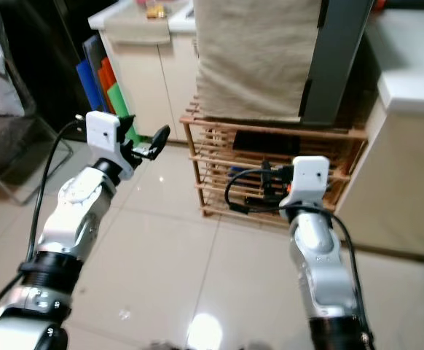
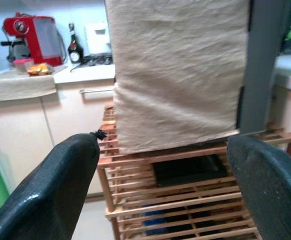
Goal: Restocking fridge
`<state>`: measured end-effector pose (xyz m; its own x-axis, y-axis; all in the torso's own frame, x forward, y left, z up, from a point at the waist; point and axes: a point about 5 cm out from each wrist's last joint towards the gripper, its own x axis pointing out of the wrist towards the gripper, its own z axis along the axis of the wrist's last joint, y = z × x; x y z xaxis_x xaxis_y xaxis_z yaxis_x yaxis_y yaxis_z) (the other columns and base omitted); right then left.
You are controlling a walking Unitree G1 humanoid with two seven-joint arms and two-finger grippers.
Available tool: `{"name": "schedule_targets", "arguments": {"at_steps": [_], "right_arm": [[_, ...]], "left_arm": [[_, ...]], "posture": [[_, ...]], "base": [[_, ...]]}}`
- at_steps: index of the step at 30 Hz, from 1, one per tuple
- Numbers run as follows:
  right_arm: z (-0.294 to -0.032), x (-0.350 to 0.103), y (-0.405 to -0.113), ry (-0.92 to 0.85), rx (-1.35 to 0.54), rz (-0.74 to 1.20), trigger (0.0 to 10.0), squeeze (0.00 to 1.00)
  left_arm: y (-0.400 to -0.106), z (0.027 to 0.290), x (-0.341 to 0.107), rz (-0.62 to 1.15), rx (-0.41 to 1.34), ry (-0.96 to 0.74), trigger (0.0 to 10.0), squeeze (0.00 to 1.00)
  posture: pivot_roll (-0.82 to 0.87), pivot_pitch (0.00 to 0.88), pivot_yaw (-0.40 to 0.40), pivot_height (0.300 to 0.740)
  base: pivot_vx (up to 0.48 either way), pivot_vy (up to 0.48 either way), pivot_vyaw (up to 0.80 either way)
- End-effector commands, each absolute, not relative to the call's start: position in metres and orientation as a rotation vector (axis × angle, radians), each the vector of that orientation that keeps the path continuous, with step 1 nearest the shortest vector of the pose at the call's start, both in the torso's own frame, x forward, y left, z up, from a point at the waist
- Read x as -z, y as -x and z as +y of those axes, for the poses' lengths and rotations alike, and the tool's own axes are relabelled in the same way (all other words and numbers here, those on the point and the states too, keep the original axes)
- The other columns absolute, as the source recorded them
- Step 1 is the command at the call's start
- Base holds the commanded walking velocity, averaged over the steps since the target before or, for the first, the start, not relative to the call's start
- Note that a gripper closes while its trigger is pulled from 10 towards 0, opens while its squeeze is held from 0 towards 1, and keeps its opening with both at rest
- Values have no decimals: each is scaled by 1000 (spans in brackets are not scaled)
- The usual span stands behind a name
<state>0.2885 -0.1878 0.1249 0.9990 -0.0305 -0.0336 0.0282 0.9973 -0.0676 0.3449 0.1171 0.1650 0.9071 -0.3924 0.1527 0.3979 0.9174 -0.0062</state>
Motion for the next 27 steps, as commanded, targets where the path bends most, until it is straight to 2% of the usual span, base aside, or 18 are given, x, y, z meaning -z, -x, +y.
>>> {"name": "schedule_targets", "arguments": {"at_steps": [1,8,19,27], "right_arm": [[-180,-128,-290,61,2,12,10000,0],[-170,-125,-290,82,-40,1,10000,0],[-155,-132,-292,80,-89,-34,10000,0],[-156,-131,-294,84,-95,-32,10000,0]], "left_arm": [[-345,126,-168,-152,379,38,10000,0],[-342,123,-169,-146,373,-6,10000,0],[-343,122,-170,-132,374,-14,10000,0],[-343,122,-165,-104,373,-6,10000,0]], "posture": [[-111,0,111,740],[-114,0,114,740],[-113,0,112,740],[-111,0,106,740]], "base": [[0,439,0],[0,62,0],[472,0,0],[467,0,0]]}}
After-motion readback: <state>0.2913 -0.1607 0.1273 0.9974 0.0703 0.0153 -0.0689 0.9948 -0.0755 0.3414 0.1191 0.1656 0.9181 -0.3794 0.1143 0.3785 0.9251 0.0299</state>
